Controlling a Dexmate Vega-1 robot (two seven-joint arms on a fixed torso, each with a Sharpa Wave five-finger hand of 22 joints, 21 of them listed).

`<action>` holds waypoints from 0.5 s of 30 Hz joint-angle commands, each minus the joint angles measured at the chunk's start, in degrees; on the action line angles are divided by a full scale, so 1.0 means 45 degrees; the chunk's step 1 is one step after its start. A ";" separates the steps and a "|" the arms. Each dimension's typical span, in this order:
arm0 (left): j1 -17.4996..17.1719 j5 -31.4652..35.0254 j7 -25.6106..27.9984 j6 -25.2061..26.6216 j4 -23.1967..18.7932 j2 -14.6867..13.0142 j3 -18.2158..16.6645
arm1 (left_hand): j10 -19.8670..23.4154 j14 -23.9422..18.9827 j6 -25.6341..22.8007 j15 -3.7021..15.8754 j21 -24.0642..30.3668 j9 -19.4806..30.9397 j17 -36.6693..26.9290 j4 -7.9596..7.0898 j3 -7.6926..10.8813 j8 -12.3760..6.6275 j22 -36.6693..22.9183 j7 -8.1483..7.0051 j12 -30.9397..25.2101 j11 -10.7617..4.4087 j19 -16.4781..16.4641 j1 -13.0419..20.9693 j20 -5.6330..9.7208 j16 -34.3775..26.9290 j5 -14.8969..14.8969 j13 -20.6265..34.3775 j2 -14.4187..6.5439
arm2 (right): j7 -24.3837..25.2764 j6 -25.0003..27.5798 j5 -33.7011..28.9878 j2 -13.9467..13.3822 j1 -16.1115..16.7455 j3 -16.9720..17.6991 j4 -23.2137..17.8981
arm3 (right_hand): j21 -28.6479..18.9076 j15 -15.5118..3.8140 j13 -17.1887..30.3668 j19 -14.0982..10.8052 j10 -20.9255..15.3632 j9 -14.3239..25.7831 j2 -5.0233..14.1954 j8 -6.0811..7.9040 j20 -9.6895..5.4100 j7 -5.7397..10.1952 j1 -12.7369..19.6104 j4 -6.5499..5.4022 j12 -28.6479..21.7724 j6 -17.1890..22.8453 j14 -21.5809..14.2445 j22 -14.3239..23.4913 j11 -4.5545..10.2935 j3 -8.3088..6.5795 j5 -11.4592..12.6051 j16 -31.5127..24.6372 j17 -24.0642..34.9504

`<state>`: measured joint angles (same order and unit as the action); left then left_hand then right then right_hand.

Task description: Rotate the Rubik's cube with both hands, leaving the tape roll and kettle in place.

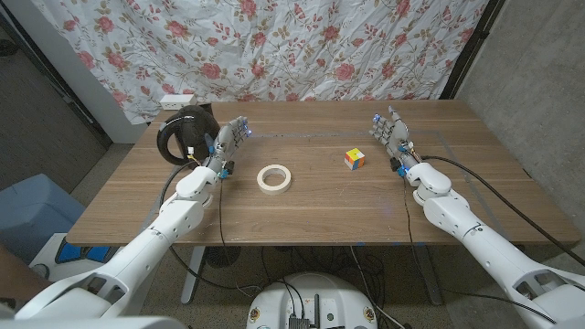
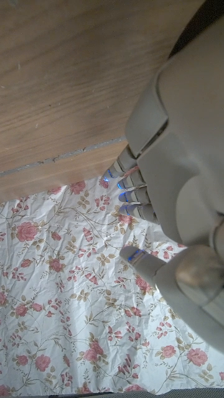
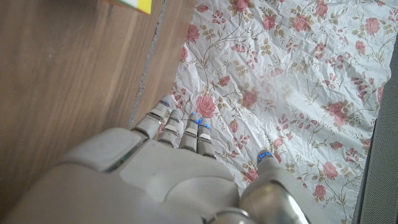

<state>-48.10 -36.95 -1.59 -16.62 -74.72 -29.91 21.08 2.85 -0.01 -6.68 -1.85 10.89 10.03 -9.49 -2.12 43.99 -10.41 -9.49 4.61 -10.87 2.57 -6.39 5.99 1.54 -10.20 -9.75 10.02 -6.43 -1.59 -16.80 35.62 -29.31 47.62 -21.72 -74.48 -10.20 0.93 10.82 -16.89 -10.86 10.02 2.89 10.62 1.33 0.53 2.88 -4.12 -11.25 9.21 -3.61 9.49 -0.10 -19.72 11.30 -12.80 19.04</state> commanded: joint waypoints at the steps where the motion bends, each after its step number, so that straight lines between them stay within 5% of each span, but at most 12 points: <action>1: 0.0085 0.0171 0.0179 -0.0012 0.0043 0.0064 0.0021 | 0.0075 0.0013 -0.0077 -0.0082 0.0052 0.0017 -0.0059 0.0018 0.0062 -0.0038 -0.0063 -0.0045 -0.0080 0.0030 -0.0102 0.0103 -0.0009 -0.0067 -0.0067 0.0033 -0.0895 | 0.0203 -0.0377 -0.0495 0.0028 -0.0121 -0.0212 0.0025 | -0.0072 -0.0098 0.0024 -0.0078 -0.0067 0.0033 0.0036 0.0087 -0.0041 0.0046 0.0214 0.0083 -0.0035 0.0119 -0.0114 0.0035 0.0064 -0.0139 0.0097 -0.0047 -0.0001; 15: -0.0198 0.0376 0.0711 0.0152 -0.0708 -0.0115 -0.0035 | 0.0116 -0.0023 -0.0060 -0.0029 0.0054 0.0017 -0.0061 0.0096 0.0012 -0.0022 -0.0063 -0.0118 -0.0082 -0.0071 -0.0130 0.0107 -0.0001 -0.0066 -0.0063 0.0032 -0.0890 | -0.0046 0.0154 -0.2050 -0.1523 -0.0251 -0.0592 -0.1128 | -0.0062 -0.0461 0.0004 0.0087 -0.0303 0.0026 0.0012 0.0125 -0.0280 0.0476 0.0430 0.0427 -0.0068 0.0344 -0.0206 0.0025 0.0219 -0.0232 0.0105 0.0079 -0.0313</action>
<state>-47.71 -36.04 -0.36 -16.62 -74.72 -29.56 21.18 2.85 -0.01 -6.67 -1.85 10.89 10.02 -9.48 -2.01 43.88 -10.41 -9.48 4.61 -10.87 2.57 -6.38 5.99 1.54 -10.20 -9.75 10.01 -6.43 -0.72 -17.59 31.91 -31.66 47.09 -23.19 -76.49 -10.20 -0.57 10.67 -16.25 -11.68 10.01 3.10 10.62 0.70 2.12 3.88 -2.57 -11.25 10.37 -4.37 9.48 0.72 -20.55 11.30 -12.54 17.70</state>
